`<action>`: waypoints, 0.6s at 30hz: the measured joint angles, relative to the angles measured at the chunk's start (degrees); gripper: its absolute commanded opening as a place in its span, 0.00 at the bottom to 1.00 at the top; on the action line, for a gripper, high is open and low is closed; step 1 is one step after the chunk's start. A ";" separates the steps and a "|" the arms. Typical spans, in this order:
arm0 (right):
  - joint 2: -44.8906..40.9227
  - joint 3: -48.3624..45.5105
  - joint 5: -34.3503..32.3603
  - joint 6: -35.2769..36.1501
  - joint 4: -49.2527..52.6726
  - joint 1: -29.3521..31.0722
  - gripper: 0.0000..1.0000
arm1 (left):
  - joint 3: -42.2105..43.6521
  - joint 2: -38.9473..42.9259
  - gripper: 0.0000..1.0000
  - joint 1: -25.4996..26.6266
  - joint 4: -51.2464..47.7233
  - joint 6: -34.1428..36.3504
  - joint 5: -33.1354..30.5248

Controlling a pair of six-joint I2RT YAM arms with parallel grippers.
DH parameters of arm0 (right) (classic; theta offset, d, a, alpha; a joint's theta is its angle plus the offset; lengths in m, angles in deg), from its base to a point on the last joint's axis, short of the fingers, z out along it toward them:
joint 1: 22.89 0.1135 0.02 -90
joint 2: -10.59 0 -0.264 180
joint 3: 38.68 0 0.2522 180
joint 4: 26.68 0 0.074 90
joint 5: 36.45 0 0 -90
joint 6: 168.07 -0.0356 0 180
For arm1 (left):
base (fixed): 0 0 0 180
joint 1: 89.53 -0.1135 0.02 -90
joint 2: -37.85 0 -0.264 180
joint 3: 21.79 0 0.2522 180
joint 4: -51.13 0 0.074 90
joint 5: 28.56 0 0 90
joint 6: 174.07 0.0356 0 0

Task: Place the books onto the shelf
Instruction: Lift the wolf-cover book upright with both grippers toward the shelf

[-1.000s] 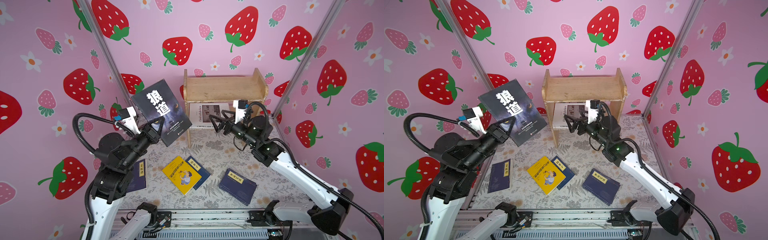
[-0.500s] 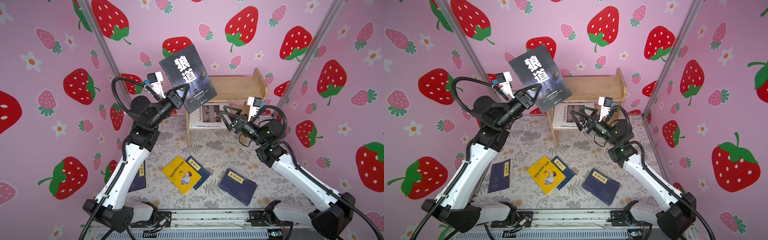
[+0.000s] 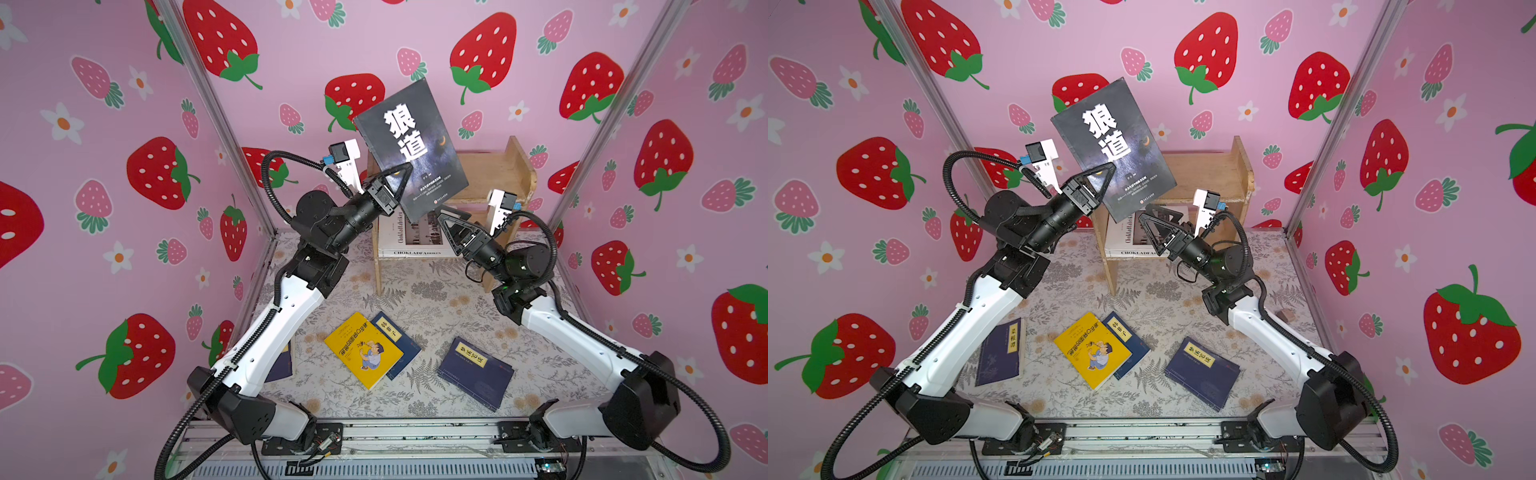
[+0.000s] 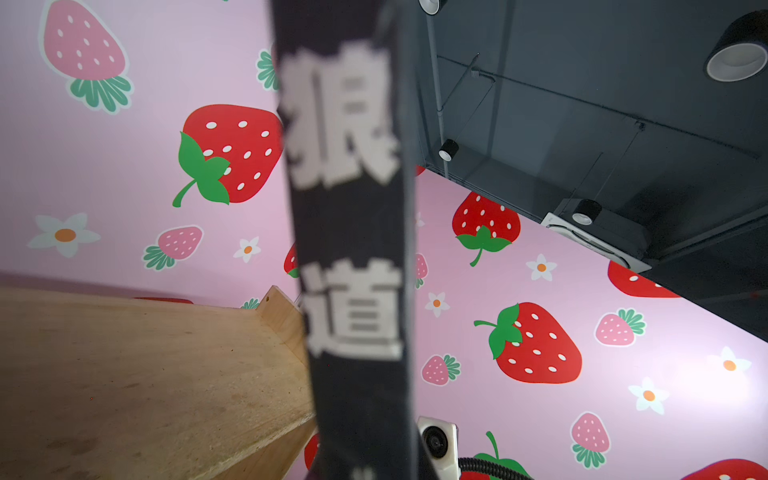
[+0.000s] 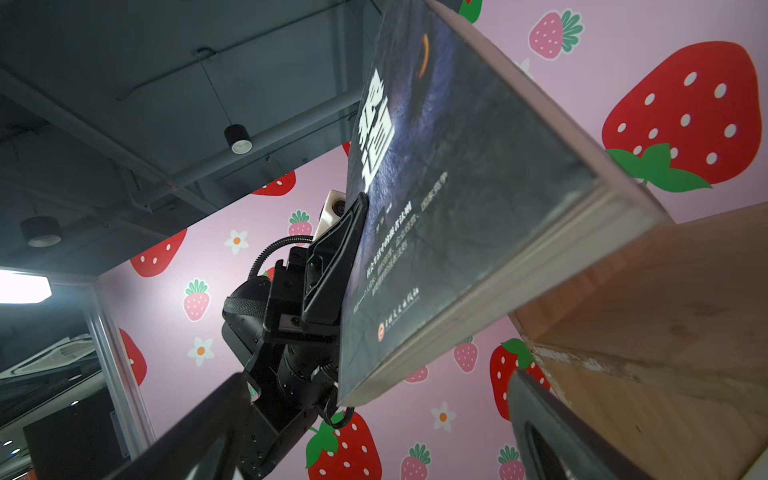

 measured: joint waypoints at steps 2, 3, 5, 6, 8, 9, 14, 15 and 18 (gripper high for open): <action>0.85 0.00 -0.87 -1.09 -1.66 0.17 0.85 | 0.00 -0.68 0.00 0.61 0.61 -0.37 -0.39; 1.33 0.00 -1.29 -1.44 -2.45 0.24 0.84 | 0.00 -0.94 0.00 0.92 0.85 -0.50 -0.48; 2.25 0.00 -2.29 -2.40 -3.69 0.28 0.81 | 0.00 -1.36 0.00 1.49 0.85 -0.79 -0.68; 2.64 0.00 -2.75 -2.71 -4.09 0.28 0.79 | 0.00 -1.49 0.00 1.79 1.05 -0.92 -0.85; 3.48 0.00 -3.82 -3.78 -5.14 0.35 0.74 | 0.02 -1.57 0.00 2.29 1.27 -1.14 -0.98; 3.89 0.00 -4.37 -4.17 -5.77 0.35 0.72 | 0.04 -1.57 0.00 2.51 1.49 -1.25 -0.98; 5.01 -0.02 -6.73 -6.49 -8.96 0.55 0.61 | 0.13 -1.62 0.00 3.21 2.67 -1.44 -1.05; 5.01 -0.02 -7.19 -6.82 -9.42 0.55 0.60 | 0.13 -1.68 0.00 3.28 2.78 -1.49 -1.07; 5.01 -0.02 -8.46 -7.69 -11.06 0.55 0.54 | 0.22 -1.92 0.00 3.61 3.19 -1.68 -1.29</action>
